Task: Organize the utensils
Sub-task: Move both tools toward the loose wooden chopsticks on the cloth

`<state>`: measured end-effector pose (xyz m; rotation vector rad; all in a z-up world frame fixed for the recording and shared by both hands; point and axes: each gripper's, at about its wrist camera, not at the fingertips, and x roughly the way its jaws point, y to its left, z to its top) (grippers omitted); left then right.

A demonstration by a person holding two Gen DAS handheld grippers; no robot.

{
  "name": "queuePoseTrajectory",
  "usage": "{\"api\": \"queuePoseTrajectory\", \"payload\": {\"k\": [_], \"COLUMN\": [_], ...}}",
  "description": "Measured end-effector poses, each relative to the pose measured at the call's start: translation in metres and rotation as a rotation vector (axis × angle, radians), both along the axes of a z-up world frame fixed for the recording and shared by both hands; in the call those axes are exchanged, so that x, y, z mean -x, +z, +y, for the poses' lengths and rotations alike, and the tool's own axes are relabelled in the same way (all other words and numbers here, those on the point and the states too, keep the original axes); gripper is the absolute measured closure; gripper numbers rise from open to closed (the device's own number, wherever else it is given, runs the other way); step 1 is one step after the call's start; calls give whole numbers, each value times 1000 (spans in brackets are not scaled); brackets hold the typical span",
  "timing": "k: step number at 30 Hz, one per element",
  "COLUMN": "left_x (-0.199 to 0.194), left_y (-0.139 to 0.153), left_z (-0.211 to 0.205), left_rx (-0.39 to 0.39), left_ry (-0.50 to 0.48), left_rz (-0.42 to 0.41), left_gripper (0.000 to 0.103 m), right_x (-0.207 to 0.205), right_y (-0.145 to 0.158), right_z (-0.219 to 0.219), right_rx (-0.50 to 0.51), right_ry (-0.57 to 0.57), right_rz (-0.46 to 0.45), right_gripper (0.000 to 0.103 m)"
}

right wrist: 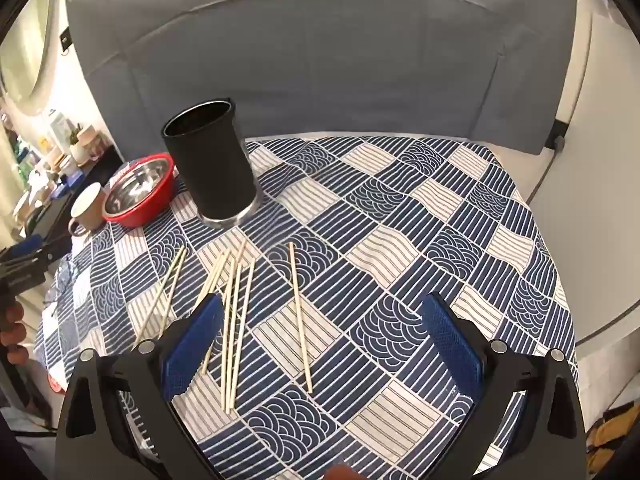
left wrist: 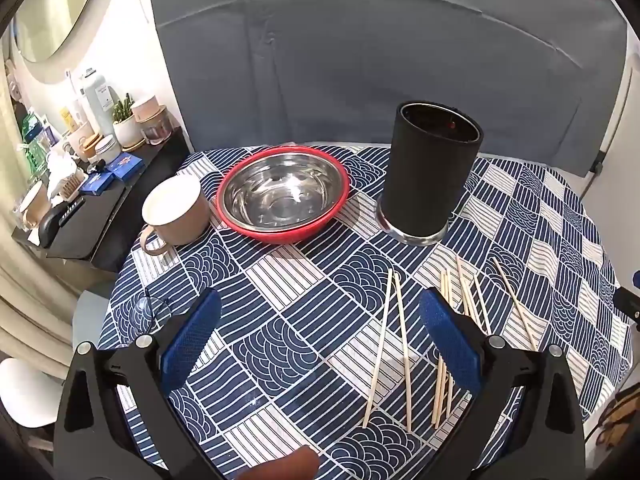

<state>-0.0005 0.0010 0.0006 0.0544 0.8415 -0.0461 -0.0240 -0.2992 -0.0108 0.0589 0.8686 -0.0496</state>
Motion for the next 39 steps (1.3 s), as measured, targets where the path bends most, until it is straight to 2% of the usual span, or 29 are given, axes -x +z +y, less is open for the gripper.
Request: {"api": "queuePoseTrajectory", "payload": {"k": [17,34,39], "left_x": [-10,-15,-14], "left_y": [-8,-14,-16], "left_z": [-2,-5,-3], "left_rx": [-37,-46,-25], "left_ry": [4,-14,-22], "left_rz": [36,55,69], "left_gripper": [6,6,6], "right_x": [-7,-15,-16], "right_y": [-1,-5,-7], "right_z": [-2,1,1], "right_rx": [11,27,20], "right_ry": [-1,7,2], "right_rz": [6,-2,2], "right_gripper": [8,8,8]}}
